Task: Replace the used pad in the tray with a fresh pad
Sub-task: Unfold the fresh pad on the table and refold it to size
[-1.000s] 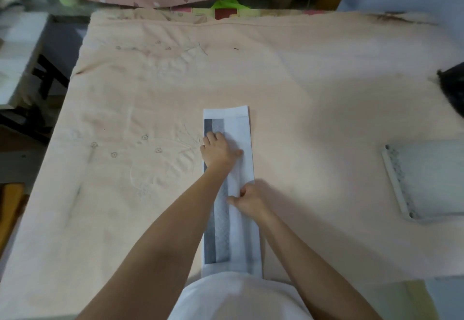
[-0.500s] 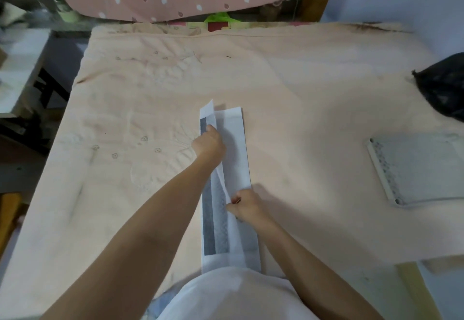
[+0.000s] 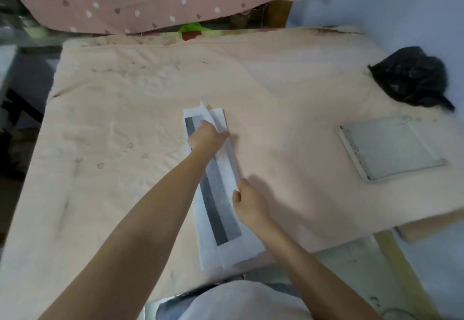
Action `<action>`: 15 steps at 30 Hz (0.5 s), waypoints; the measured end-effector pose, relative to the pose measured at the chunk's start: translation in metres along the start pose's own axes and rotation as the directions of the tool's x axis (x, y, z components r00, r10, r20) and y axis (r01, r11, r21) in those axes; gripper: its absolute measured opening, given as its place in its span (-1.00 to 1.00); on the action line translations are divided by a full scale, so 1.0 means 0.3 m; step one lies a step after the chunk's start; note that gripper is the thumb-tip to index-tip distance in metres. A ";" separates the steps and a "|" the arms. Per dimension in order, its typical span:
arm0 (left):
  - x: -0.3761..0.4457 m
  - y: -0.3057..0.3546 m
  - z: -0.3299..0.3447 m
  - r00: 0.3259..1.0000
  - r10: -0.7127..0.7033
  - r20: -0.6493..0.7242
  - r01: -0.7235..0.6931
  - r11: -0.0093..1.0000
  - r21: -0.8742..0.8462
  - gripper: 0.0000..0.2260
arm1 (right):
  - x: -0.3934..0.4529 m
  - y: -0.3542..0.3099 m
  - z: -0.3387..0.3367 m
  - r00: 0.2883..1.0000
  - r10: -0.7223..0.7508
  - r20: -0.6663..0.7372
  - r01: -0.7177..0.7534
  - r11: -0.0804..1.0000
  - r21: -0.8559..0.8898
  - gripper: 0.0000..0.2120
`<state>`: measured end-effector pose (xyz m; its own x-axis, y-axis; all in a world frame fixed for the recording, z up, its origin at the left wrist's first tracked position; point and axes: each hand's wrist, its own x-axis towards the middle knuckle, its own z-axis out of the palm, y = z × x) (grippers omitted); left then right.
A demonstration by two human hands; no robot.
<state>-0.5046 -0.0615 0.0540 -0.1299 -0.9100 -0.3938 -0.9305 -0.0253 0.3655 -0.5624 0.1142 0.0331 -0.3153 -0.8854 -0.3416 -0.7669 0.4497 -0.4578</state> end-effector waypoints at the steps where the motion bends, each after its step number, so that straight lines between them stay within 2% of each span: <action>1: -0.013 0.018 0.009 1.000 0.005 0.030 -0.006 0.999 0.041 -0.35 | -0.007 0.001 -0.010 1.000 -0.003 -0.020 0.003 1.000 -0.011 -0.91; 6: -0.017 0.090 0.072 0.995 0.062 0.077 -0.072 0.988 0.135 -0.52 | -0.032 0.020 -0.060 0.996 0.029 -0.088 -0.031 0.999 -0.031 -0.80; 10: -0.019 0.187 0.079 0.988 0.110 0.112 -0.118 0.991 0.071 -0.48 | -0.036 0.075 -0.103 0.982 0.072 -0.174 -0.070 0.997 0.018 -0.79; 15: -0.030 0.338 0.100 0.987 0.134 0.089 -0.133 0.991 -0.020 -0.51 | -0.027 0.200 -0.187 0.946 0.155 -0.284 -0.144 0.988 0.057 -0.79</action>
<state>-0.6081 -0.0435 0.0692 -0.2837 -0.8646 -0.4148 -0.8979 0.0876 0.4314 -0.6372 0.1416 0.0546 -0.5758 -0.8016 -0.1606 -0.6802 0.5788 -0.4499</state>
